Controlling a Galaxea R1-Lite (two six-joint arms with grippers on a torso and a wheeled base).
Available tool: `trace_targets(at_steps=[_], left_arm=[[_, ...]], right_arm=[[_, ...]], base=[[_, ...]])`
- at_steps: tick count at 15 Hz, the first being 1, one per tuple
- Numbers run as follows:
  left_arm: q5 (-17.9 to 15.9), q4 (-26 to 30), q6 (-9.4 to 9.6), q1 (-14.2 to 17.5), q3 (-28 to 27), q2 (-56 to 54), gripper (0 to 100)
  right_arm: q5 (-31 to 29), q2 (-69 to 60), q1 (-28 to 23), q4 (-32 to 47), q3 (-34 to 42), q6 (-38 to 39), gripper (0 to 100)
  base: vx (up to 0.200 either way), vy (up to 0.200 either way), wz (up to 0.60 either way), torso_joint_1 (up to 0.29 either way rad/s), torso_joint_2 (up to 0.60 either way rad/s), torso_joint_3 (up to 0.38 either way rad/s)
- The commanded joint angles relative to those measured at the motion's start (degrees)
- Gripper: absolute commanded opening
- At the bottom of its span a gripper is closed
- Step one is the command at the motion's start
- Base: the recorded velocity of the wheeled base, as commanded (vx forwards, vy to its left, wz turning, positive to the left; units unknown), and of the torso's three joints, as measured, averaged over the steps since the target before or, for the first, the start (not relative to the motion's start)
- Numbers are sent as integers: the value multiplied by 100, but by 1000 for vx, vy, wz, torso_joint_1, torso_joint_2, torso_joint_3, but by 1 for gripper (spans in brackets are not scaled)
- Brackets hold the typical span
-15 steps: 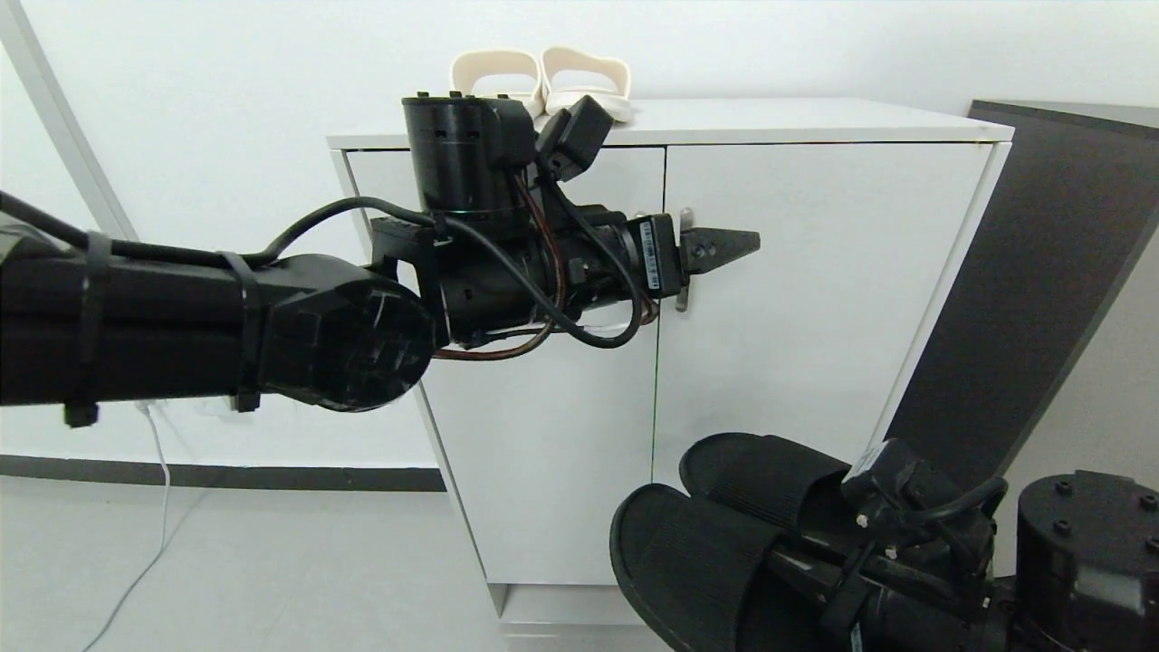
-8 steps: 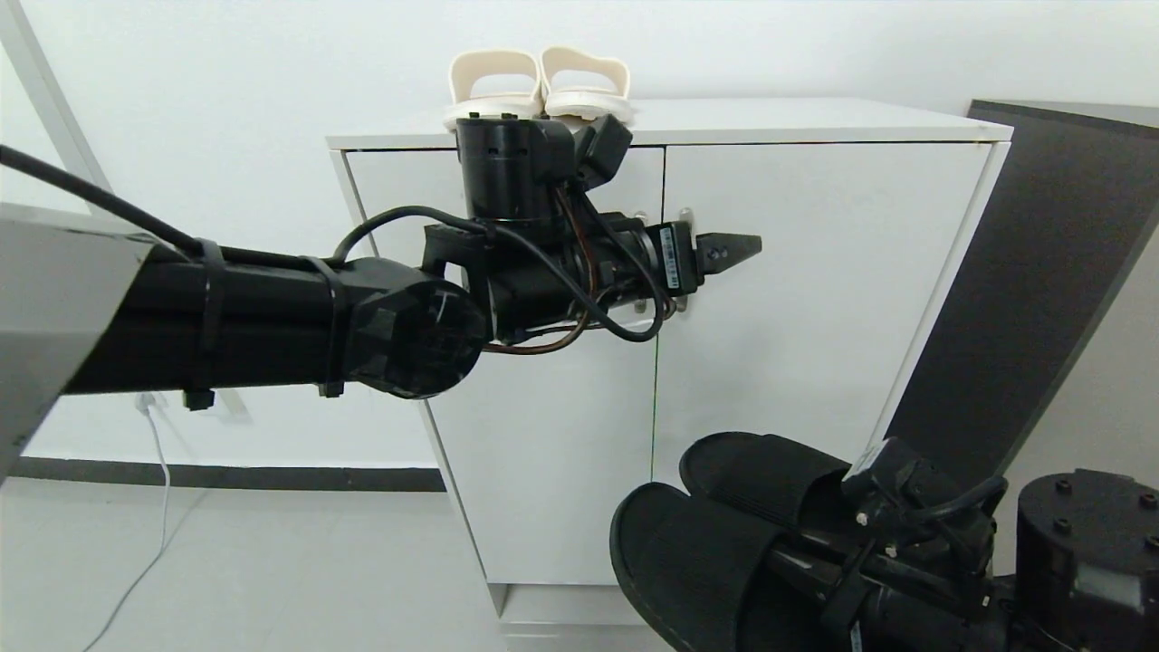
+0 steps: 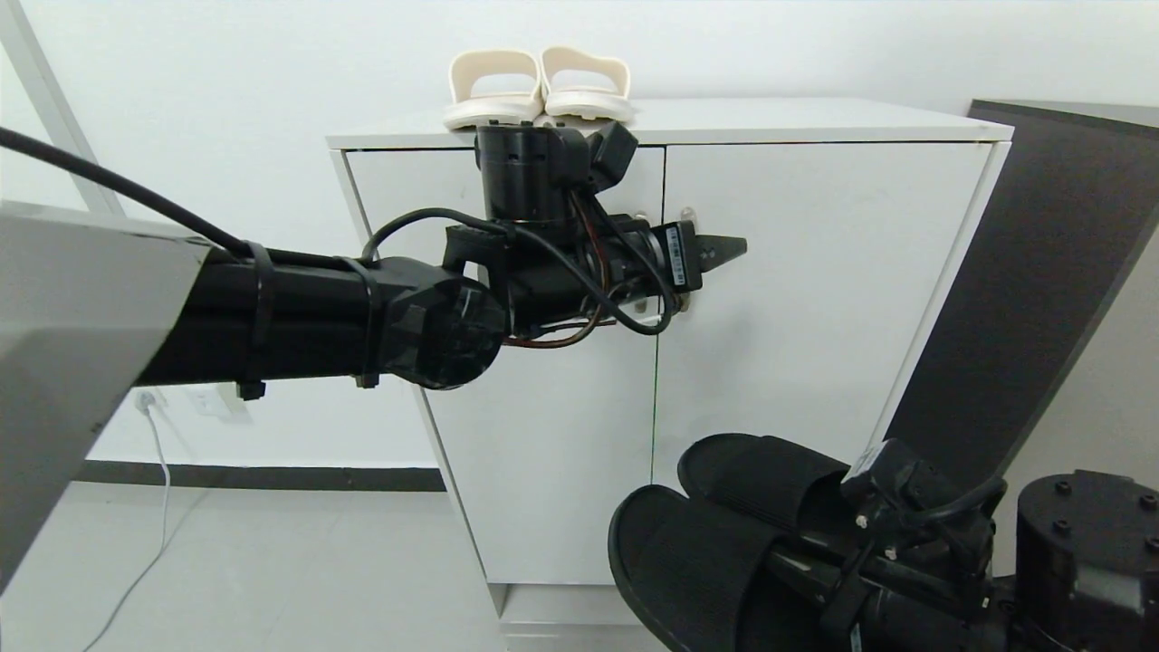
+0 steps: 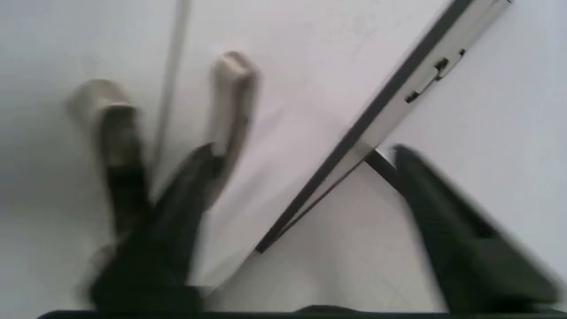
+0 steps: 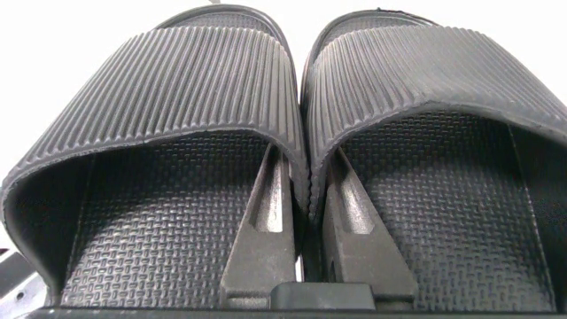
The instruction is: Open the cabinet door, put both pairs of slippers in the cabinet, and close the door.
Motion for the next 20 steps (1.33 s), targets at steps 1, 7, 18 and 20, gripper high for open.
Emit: trace_targets(at_steps=[1, 7, 18, 20], left_arm=[[-23, -6, -12, -13, 3, 8, 0], [-32, -58, -3, -127, 618, -484, 0], [-14, -76, 23, -637, 2297, -2101, 0], [-50, -76, -3, -399, 2050, -1767, 0]], right_arm=[[27, -14, 0, 0, 20, -4, 0], [1644, -717, 0, 17, 627, -224, 0], [2128, -858, 8, 0, 1031, -900, 0], [2128, -858, 17, 8, 1031, -900, 0]], base=[[0, 0, 0, 0, 0, 0], [0, 0, 0, 0, 0, 0], [0, 0, 0, 0, 0, 0], [0, 0, 0, 0, 0, 0]])
